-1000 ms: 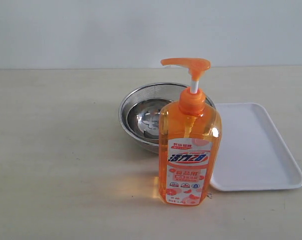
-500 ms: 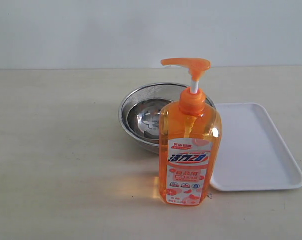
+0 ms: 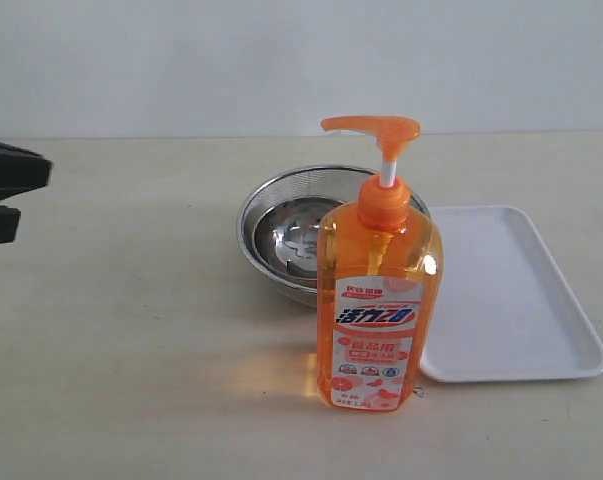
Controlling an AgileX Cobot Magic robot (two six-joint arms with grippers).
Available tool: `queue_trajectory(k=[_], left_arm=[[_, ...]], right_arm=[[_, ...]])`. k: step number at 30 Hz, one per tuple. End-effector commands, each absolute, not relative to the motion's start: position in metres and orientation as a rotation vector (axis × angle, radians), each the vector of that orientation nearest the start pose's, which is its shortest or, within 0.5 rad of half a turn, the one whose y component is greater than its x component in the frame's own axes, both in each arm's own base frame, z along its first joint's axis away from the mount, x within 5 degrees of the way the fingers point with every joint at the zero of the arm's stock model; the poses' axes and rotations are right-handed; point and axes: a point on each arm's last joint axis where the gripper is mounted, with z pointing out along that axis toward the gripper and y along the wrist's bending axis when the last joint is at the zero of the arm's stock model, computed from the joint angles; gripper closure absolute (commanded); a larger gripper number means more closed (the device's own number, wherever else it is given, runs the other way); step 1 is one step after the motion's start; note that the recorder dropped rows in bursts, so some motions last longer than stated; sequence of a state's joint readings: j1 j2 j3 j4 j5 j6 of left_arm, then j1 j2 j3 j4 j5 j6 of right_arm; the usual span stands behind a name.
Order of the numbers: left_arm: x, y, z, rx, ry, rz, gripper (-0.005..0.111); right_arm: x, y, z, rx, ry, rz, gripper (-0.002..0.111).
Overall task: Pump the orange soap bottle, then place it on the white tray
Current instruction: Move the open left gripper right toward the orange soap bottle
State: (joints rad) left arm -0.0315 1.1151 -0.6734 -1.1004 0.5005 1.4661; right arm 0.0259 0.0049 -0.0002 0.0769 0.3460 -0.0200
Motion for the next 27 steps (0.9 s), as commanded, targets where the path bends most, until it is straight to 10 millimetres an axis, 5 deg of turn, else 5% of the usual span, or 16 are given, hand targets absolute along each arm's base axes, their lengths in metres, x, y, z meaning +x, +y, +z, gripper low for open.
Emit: queue_trajectory(k=[1,12,18,22,27], left_arm=[[0.222,-0.068,0.283,0.896,1.789,-0.463,0.102],[0.233,-0.092,0.236,1.142,1.676,-0.946,0.102],[0.242,-0.103,0.207,1.117,1.708,-1.136,0.1],[0.244,-0.111,0.196,1.088,1.731,-1.205,0.08],[0.247,-0.112,0.194,1.044,1.736,-1.218,0.034]], right_arm=[[0.054,0.003,0.183,0.006,1.817,0.07,0.108],[0.054,0.003,0.183,0.006,1.817,0.07,0.108],[0.054,0.003,0.183,0.006,1.817,0.07,0.108],[0.054,0.003,0.183,0.006,1.817,0.07,0.108],[0.054,0.003,0.183,0.006,1.817,0.07,0.108]])
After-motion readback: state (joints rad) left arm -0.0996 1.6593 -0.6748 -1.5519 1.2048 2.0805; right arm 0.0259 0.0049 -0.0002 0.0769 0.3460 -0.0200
